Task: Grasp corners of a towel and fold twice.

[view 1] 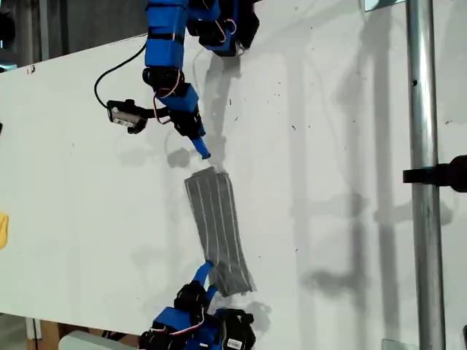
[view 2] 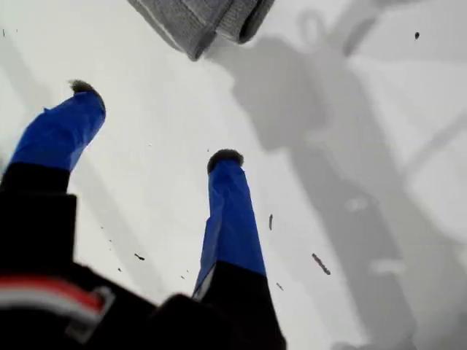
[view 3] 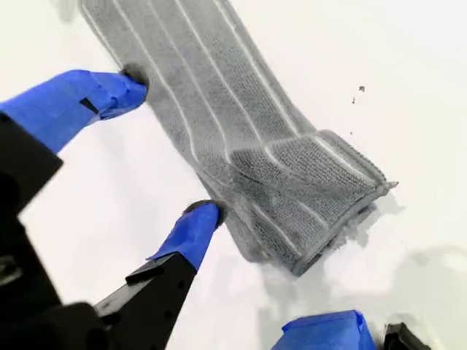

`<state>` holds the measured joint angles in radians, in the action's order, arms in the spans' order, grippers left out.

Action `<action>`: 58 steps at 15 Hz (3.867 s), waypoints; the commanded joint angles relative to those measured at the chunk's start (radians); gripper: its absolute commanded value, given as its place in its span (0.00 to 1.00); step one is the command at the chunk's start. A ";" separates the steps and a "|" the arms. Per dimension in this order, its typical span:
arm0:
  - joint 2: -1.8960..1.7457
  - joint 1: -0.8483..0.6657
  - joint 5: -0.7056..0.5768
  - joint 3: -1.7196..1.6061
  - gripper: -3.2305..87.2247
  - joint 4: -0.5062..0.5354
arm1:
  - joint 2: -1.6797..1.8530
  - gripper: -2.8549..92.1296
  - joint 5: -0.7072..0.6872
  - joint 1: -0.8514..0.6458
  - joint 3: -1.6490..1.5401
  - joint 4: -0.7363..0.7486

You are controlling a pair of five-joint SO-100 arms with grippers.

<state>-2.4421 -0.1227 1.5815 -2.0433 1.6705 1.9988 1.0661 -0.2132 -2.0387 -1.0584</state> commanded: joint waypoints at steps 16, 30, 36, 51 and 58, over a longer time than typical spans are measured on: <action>-0.811 0.229 0.249 -0.558 0.01 -0.144 | -1.097 0.03 -0.051 0.078 0.919 0.373; -0.834 0.209 0.216 -0.566 0.01 -0.143 | -0.588 0.03 -0.104 -0.169 0.242 0.009; -0.856 0.206 0.219 -0.584 0.01 -0.163 | -0.074 0.05 -0.100 -0.052 0.362 -0.275; -1.034 0.163 0.201 -1.072 0.02 -0.364 | 1.281 0.04 0.368 0.043 -0.552 -0.486; -1.034 0.118 0.152 -1.072 0.02 -0.362 | 1.112 0.35 0.166 0.074 -0.417 -0.351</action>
<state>-3.4699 -0.0031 1.7303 -3.1078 1.3162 3.2459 1.3422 -0.1411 -2.5878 -1.4987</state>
